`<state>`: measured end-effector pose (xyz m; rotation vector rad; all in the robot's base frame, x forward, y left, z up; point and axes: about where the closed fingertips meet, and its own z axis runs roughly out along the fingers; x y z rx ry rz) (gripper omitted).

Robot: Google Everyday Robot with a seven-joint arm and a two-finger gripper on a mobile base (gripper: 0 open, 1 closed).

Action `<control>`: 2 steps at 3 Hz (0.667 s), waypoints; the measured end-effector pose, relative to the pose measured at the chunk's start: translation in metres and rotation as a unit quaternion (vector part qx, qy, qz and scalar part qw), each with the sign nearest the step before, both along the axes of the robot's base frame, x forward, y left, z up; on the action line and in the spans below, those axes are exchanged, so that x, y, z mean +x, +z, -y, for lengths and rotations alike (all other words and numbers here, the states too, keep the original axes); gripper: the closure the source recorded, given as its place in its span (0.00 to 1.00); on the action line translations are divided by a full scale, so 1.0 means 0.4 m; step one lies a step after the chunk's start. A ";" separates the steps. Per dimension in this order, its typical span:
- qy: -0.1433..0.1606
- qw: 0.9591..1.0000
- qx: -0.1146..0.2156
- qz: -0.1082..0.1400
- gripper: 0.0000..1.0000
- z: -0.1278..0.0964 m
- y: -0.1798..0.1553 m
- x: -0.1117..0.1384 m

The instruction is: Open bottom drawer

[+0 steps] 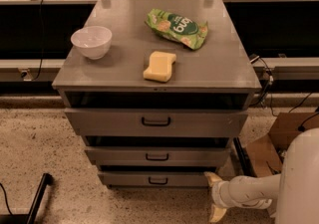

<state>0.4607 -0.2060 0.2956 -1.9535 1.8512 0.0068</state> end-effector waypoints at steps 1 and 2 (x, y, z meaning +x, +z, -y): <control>0.006 1.000 0.020 -0.006 0.00 -0.003 -0.004 0.001; 0.015 0.998 0.053 -0.009 0.00 -0.008 -0.010 0.005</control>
Offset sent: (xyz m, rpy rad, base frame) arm 0.0056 0.0002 -0.0036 0.1913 0.0204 0.0461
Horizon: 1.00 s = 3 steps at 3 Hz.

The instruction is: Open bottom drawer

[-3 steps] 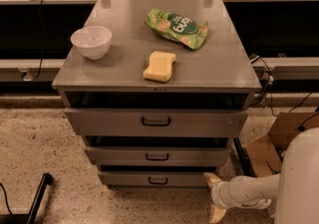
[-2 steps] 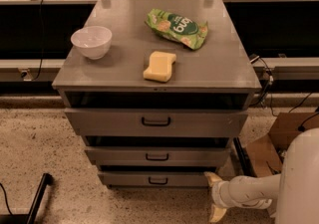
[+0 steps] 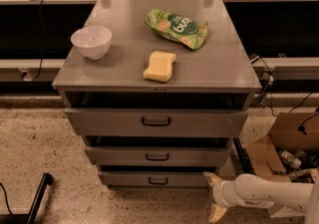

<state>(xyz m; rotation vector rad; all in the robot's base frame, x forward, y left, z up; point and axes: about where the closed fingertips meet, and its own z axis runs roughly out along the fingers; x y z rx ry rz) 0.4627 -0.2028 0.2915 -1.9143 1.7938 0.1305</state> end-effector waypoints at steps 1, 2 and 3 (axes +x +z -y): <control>0.011 0.999 0.048 0.000 0.00 -0.013 -0.015 0.011; 0.024 0.997 0.073 -0.006 0.00 -0.033 -0.032 0.020; 0.043 0.995 0.083 -0.022 0.00 -0.075 -0.064 0.023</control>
Offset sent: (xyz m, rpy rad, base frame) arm 0.0144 0.0212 -0.0186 0.2015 0.0238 0.0798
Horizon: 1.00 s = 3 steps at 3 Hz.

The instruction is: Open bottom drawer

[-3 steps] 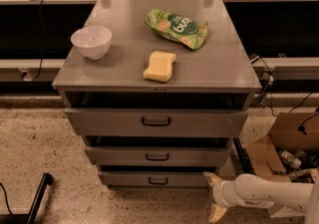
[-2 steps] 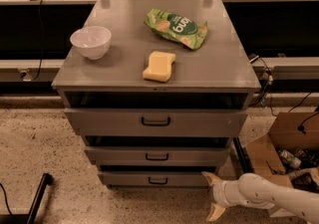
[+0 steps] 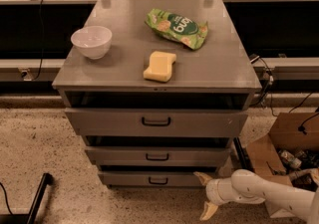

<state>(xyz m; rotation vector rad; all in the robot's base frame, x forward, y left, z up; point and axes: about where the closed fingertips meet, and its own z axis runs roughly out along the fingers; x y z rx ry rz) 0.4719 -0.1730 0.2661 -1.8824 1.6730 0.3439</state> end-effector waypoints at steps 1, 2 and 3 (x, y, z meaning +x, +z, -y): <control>0.001 1.000 0.000 0.000 0.00 -0.002 -0.001 0.000; 0.000 1.000 0.003 0.004 0.00 -0.010 -0.029 0.008; -0.003 1.000 -0.010 0.016 0.00 -0.018 -0.069 0.021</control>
Offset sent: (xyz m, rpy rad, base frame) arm 0.0112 0.0061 -0.0311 0.0163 -0.0317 -0.0063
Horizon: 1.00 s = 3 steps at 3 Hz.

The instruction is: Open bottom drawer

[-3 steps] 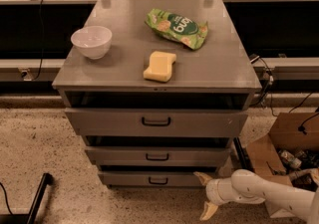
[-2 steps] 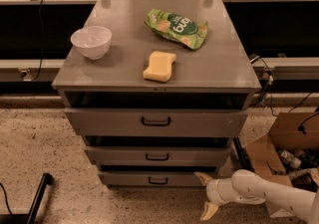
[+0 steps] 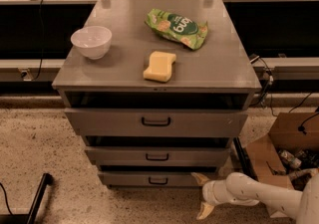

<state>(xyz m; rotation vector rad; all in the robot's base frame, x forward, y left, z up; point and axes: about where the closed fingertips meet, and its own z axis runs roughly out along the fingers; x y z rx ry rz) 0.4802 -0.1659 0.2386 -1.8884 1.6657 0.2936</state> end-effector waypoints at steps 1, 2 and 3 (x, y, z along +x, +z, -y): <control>-0.012 1.000 -0.016 0.019 0.00 0.003 -0.023 0.029; -0.028 0.999 -0.016 0.032 0.00 0.016 -0.029 0.069; -0.037 0.998 -0.006 0.040 0.00 0.029 -0.034 0.113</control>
Offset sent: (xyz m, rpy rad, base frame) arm 0.0522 -0.0193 -0.0109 -0.0370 -0.1043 -0.1037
